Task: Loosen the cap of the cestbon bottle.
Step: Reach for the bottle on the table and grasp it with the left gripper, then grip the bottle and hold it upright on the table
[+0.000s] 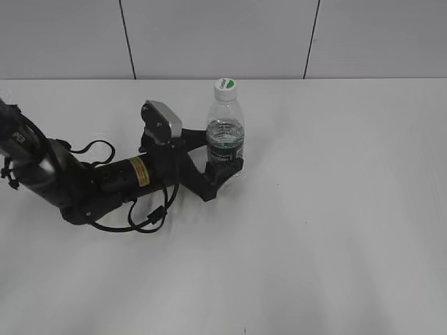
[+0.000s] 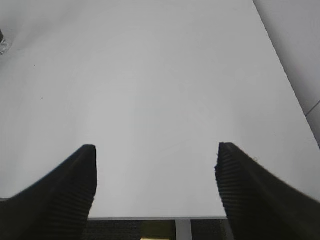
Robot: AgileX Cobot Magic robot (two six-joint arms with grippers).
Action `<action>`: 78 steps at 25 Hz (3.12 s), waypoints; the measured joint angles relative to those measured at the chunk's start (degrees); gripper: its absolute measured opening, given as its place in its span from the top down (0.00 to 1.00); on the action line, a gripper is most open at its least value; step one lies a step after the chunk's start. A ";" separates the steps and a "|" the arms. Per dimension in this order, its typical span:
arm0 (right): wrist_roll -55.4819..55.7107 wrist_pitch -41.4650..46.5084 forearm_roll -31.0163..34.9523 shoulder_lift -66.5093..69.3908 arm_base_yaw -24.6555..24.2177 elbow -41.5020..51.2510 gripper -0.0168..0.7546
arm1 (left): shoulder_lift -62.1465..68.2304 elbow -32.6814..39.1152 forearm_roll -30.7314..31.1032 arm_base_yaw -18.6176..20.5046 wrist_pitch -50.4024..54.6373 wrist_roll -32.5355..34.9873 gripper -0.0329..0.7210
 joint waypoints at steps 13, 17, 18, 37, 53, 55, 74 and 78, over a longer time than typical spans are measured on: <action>0.00 0.00 0.00 0.00 0.00 0.00 0.25 | 2.07 -1.24 -0.97 -0.11 -3.16 0.00 0.17; 0.00 0.00 0.00 0.00 0.00 0.00 0.25 | 3.31 -4.42 0.38 -0.43 -1.65 -0.26 0.17; 0.00 0.00 0.00 0.00 0.00 0.00 0.25 | 3.63 -4.59 0.38 -0.49 -1.19 -0.48 0.17; 0.00 0.00 0.00 0.00 0.00 0.00 0.25 | 4.06 -6.65 -0.07 -0.70 -0.96 -0.92 0.21; 0.00 0.00 0.00 0.00 0.00 0.00 0.25 | 4.06 -6.65 0.06 -0.87 -1.27 -1.07 0.41; 0.00 0.00 0.00 0.00 0.00 0.00 0.25 | 4.13 -6.65 0.16 -0.87 -1.63 -1.07 0.41; 0.00 0.00 0.00 0.00 0.00 0.00 0.25 | -2.00 1.15 18.72 0.62 -3.42 -1.72 0.41; 0.00 0.00 0.00 0.00 0.00 0.00 0.25 | -2.31 4.83 19.32 0.67 -4.14 -1.48 0.41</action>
